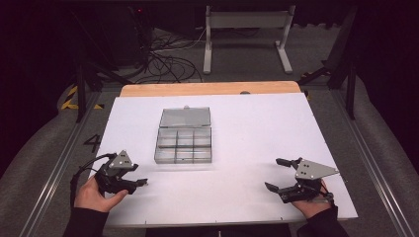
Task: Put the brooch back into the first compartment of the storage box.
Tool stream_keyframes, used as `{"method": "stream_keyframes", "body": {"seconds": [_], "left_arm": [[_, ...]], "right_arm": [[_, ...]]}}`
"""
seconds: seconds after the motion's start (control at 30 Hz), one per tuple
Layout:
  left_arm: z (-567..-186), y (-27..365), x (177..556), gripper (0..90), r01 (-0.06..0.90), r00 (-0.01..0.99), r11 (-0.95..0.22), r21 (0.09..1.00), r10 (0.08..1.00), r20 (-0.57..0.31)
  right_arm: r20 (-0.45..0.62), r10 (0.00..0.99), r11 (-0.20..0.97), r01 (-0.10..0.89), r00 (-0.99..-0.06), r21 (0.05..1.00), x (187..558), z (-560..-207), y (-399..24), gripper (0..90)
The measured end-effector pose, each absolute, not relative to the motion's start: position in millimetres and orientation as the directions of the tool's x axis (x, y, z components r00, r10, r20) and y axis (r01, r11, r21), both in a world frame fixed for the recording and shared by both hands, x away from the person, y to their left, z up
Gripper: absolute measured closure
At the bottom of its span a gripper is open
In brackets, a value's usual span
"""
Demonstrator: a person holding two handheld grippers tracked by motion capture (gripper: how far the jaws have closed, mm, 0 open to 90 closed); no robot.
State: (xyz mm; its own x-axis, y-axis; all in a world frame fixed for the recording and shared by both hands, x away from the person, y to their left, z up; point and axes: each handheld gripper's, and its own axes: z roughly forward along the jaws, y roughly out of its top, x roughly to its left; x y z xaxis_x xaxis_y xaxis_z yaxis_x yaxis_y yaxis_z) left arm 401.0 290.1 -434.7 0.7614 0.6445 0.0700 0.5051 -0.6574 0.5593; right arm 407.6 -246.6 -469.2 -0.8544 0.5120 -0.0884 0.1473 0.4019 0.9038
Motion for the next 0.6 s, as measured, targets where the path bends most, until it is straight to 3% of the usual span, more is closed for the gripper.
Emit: {"method": "stream_keyframes", "body": {"seconds": [0.6], "left_arm": [[-448, 284, 411, 49.8, 0.526, 0.780, -0.725, 0.445, 0.620, 0.089]], "right_arm": [[-0.088, 0.509, 0.404, 0.148, -0.857, 0.903, 408, -470, -246, 13.6]]}}
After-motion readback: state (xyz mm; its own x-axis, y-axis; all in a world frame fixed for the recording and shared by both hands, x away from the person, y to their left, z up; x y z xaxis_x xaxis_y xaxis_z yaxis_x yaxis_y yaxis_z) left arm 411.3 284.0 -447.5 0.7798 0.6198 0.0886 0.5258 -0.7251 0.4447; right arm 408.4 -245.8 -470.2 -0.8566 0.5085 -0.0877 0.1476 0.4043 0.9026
